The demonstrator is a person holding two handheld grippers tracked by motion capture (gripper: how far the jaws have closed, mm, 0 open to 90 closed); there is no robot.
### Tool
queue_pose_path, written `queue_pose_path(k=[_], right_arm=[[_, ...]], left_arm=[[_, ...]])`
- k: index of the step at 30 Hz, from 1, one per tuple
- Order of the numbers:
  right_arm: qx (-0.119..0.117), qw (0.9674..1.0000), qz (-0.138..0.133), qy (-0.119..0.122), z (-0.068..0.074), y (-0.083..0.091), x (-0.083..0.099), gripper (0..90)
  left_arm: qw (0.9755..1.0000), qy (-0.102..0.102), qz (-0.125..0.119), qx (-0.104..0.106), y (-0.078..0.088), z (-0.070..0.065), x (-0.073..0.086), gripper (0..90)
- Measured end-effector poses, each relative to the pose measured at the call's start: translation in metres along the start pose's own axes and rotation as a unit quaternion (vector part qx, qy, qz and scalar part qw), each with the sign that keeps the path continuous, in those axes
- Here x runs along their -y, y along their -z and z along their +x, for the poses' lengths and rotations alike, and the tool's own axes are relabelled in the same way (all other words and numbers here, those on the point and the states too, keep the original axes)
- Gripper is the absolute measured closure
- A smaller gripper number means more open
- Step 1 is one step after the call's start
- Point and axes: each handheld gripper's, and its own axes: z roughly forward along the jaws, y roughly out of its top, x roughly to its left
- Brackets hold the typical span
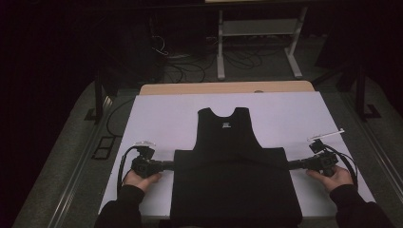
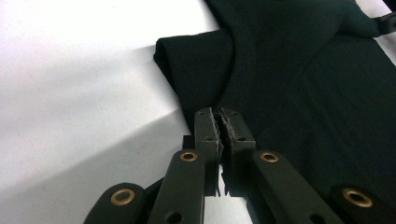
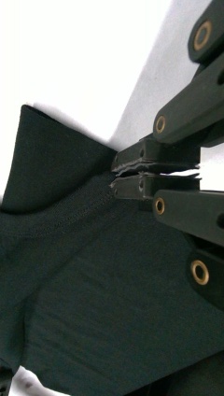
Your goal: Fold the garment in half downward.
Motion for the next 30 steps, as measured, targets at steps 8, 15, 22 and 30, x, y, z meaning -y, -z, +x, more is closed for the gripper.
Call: queue_pose_path(k=[8, 15, 22, 30], right_arm=[[-0.001, 0.9999, 0.003, -0.011, -0.001, -0.001, 0.001, 76.5], [0.041, 0.9982, -0.024, 0.036, 0.007, 0.001, 0.003, 54.6], [0.048, 0.9973, -0.041, 0.037, 0.006, 0.002, 0.002, 29.2], [0.043, 0.9954, -0.073, 0.045, 0.007, 0.007, -0.001, 4.8]], left_arm=[[1.0, -0.005, 0.001, -0.002, -0.002, -0.001, -0.001, 76.6], [0.9998, -0.012, -0.014, -0.002, 0.0, -0.003, -0.003, 52.2], [0.9988, -0.013, -0.044, 0.016, 0.008, -0.003, -0.006, 33.3], [0.9974, -0.025, -0.059, 0.031, 0.01, -0.008, -0.014, 9.4]])
